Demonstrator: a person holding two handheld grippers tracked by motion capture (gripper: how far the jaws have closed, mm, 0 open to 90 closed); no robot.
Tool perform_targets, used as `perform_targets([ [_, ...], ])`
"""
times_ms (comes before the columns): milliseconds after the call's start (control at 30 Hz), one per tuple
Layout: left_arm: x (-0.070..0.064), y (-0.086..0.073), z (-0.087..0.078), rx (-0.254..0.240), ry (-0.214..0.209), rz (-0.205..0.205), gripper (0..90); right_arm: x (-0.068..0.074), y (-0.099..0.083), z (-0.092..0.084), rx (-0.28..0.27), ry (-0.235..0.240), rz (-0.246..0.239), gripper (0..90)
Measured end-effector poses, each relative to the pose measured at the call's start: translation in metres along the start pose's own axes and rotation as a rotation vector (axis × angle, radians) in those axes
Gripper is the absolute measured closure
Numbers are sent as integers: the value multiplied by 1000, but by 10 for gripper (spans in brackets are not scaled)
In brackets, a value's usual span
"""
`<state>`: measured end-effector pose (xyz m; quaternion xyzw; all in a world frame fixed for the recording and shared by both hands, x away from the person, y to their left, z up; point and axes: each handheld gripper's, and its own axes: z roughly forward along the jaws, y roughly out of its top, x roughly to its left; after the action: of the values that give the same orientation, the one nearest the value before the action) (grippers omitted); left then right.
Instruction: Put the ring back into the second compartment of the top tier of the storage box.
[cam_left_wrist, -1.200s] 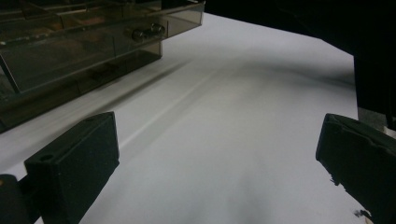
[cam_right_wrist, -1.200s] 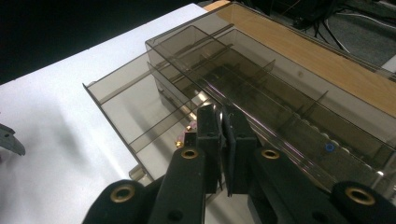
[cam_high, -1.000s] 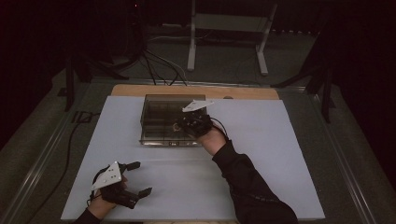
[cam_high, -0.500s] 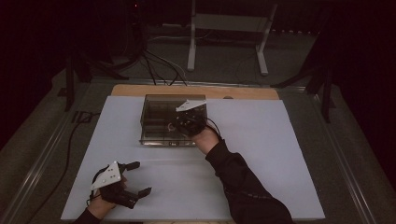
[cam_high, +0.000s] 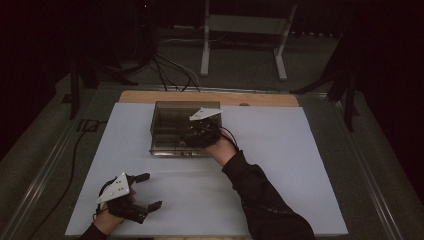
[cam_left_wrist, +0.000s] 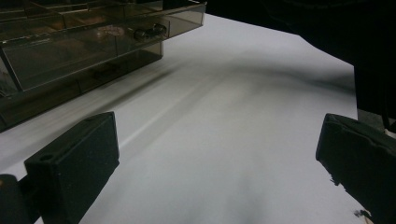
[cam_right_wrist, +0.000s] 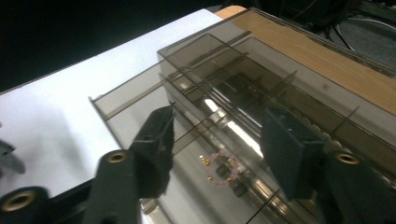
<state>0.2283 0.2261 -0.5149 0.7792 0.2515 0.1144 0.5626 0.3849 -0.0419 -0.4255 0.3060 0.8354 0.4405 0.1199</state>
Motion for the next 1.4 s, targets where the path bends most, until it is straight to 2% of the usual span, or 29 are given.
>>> perform_targets([
  [167, 0, 0, 0, -1, 4, -5, 6, 2, 0, -4, -2, 38, -6, 348],
  [367, 1, 0, 2, 4, 2, -8, 6, 2, -2, -8, -4, 89, -2, 153],
  [500, 0, 1, 2, 6, 6, -5, 6, 0, -2, -12, -15, 93, 18, 134],
  [667, 0, 0, 2, 11, 6, -3, 6, -1, -1, -16, -4, 132, 11, 11],
  [800, 0, 0, 2, 9, 4, -2, 6, 0, -2, -18, -9, 129, 6, 11],
  [867, 0, 0, 2, 8, 3, -3, 6, -1, -3, -21, -25, 147, 17, 11],
  [1167, 1, -1, 0, 6, 4, -7, 6, -3, -4, -32, -57, 169, -26, 12],
  [1400, 1, -1, -1, 4, 4, -4, 6, -5, -9, -48, -67, 153, -44, 12],
])
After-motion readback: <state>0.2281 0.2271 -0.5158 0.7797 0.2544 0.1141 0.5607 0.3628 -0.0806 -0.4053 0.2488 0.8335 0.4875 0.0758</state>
